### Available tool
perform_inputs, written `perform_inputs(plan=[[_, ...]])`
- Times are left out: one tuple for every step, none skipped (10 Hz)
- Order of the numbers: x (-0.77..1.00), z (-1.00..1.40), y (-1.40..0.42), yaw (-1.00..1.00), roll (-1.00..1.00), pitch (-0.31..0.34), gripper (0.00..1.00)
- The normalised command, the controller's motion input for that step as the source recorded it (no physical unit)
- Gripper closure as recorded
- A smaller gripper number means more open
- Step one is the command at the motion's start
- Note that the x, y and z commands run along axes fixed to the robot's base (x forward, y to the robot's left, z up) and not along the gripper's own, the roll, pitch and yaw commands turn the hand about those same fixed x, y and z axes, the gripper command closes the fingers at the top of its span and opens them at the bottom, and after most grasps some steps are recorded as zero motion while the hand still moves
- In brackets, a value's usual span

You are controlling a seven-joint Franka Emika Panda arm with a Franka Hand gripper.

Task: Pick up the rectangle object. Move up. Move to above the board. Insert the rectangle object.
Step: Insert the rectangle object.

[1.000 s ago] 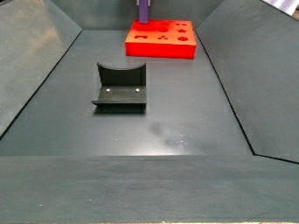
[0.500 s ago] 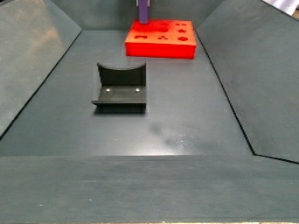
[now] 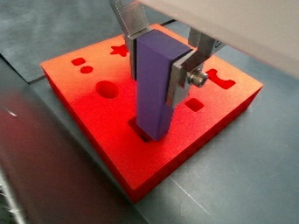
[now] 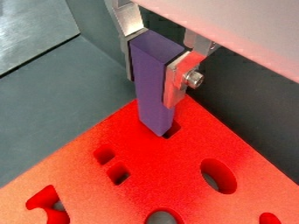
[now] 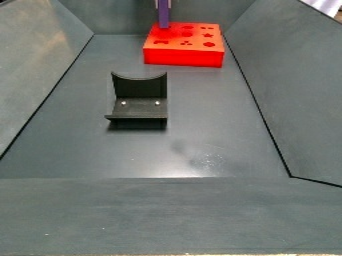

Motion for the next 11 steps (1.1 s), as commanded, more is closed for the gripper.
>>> perform_inputs(plan=[[-0.07,-0.34,-0.18,0.07,0.08,0.014,1.0],[-0.1,-0.23,-0.32,0.01,0.13,0.0,1.0],[-0.09,-0.18,-0.35,0.0,0.12,0.0,1.0],[-0.05,-0.22,-0.3,0.0,0.1,0.0,1.0],[0.01,-0.36,-0.07,0.0,0.0,0.043,1.0],[0.1,-0.41,0.0,-0.07,0.0,0.076,1.0],[0.13,-0.42,0.02,-0.15,-0.04,0.064,1.0],[0.1,-0.43,0.03,-0.17,-0.06,0.029,1.0],[0.06,-0.45,0.03,-0.19,-0.07,0.0,1.0],[0.06,-0.45,0.02,-0.22,-0.06,0.0,1.0],[0.01,-0.46,0.0,-0.19,-0.05,0.0,1.0]])
